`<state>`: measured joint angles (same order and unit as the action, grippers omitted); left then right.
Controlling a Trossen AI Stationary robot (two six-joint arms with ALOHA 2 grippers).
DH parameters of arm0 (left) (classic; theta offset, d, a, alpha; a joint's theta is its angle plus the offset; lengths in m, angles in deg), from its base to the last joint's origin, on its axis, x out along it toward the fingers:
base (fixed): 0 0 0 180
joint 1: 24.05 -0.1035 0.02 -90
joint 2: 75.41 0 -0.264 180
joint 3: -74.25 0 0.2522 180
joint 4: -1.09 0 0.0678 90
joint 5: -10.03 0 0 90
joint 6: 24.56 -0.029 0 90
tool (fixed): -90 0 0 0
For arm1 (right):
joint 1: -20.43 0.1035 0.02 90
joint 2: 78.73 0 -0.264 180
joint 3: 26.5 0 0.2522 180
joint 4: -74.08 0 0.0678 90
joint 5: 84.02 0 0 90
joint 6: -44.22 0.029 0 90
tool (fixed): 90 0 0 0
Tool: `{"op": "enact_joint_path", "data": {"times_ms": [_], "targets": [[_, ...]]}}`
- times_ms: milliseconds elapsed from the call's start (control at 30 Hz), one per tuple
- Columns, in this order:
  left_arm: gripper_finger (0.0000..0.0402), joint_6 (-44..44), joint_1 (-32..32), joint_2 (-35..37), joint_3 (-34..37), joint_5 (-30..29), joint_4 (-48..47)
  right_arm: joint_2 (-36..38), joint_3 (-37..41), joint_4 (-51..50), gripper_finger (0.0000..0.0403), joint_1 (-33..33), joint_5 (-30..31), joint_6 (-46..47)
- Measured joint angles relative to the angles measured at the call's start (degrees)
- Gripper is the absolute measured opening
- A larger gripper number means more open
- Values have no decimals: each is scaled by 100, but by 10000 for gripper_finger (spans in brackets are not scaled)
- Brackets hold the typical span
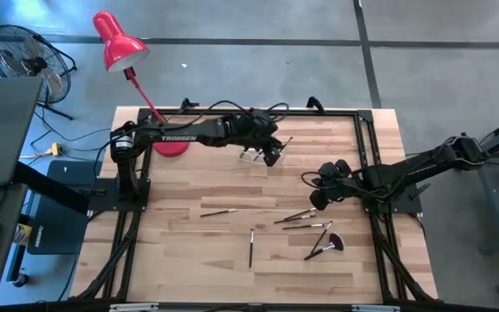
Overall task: Put items in baskets/containers
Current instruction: Put the highlighter brush into the transparent organizer
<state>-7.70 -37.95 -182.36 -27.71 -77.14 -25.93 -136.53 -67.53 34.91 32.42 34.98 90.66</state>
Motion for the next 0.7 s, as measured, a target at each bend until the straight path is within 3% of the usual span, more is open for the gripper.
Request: {"op": "enact_joint_path", "data": {"times_ms": [167,467,700], "targets": [[62,308,367,0,-42,-64,-342,0,0,0,4,0,-79,-31],[62,1465,1069,0,-42,-309,-1914,0,0,-2,3,0,-300,-43],[62,2123,1758,0,-42,-611,-2239,0,2,-2,6,0,-302,-42]]}}
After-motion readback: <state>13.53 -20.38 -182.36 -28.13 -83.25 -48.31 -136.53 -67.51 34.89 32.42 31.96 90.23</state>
